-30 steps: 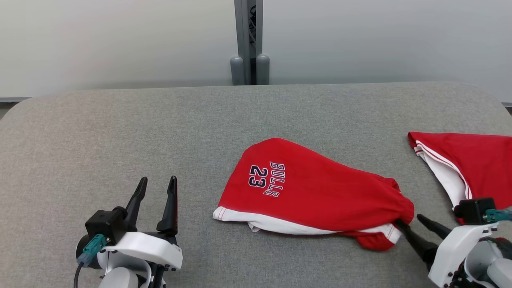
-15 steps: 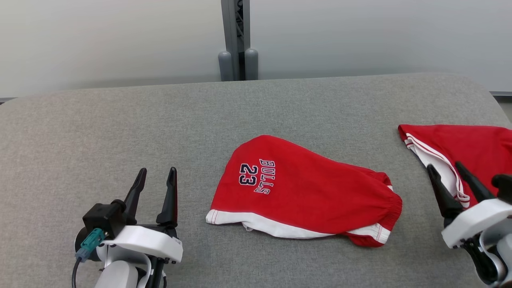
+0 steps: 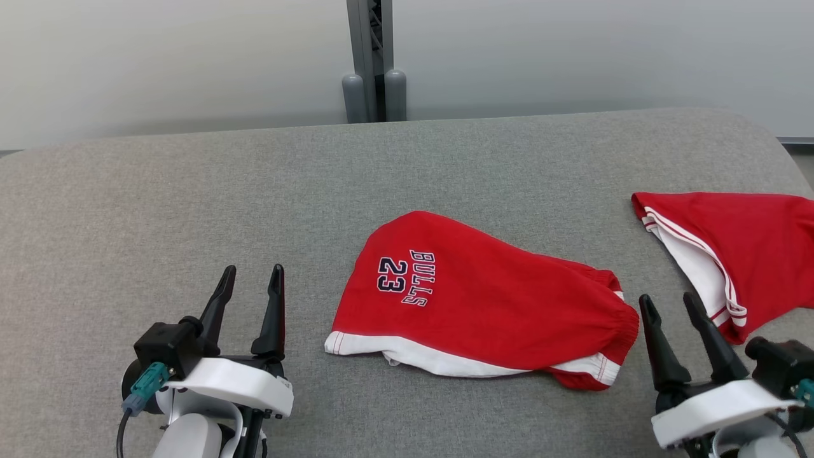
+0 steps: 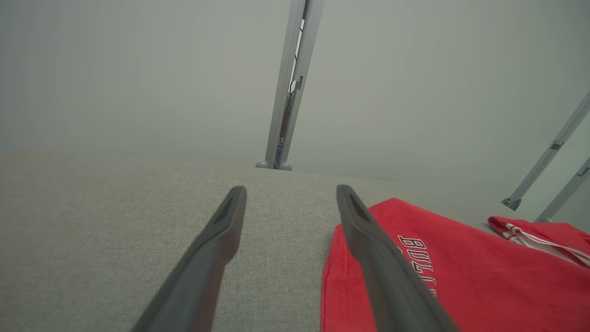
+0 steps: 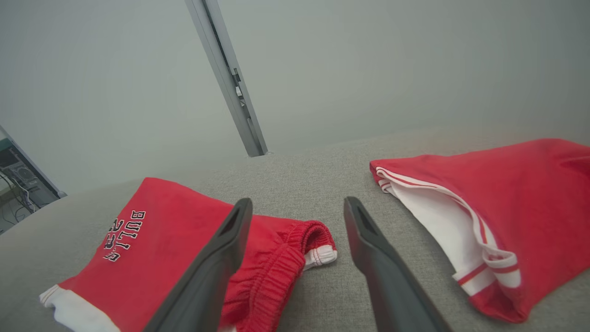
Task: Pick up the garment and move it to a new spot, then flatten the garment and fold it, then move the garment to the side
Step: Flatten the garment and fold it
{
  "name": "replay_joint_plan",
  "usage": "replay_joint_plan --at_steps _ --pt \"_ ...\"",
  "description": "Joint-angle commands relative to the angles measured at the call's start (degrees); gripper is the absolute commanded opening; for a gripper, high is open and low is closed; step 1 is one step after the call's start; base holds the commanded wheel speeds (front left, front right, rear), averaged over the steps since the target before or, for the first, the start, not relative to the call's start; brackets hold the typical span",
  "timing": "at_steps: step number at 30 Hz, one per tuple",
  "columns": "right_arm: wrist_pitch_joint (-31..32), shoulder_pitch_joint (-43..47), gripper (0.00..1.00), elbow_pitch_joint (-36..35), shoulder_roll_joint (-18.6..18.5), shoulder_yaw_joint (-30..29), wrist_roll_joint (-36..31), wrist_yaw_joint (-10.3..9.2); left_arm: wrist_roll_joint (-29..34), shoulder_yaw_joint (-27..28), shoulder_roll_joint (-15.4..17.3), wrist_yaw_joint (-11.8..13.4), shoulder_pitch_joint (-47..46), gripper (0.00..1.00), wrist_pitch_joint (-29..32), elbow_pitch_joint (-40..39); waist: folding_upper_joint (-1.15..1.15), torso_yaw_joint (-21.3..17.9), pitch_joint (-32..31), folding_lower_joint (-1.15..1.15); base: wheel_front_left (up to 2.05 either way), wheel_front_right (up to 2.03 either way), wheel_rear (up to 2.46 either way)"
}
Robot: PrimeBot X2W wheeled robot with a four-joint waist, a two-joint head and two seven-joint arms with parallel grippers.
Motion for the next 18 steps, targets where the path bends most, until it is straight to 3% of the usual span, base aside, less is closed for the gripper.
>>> replay_joint_plan --at_steps 1,10,18 --pt "-0.3 0.9 1.0 -0.5 0.3 -0.4 0.6 0.01 -0.1 0.2 0.2 0.1 0.1 1.0 0.0 -0.2 0.0 0.0 0.0 0.0 0.0 0.0 0.0" --pt "2.6 8.0 1.0 -3.0 -2.1 5.7 8.6 0.02 -0.4 0.1 0.2 0.1 -0.2 1.0 0.0 0.0 0.0 0.0 0.6 0.0 0.0 0.0 0.0" --pt "4.4 6.4 1.0 -2.0 -3.7 11.0 13.6 0.01 -0.5 -0.7 0.2 0.0 -1.0 1.0 0.0 0.8 0.0 0.4 1.2 0.0 0.0 0.0 0.0"
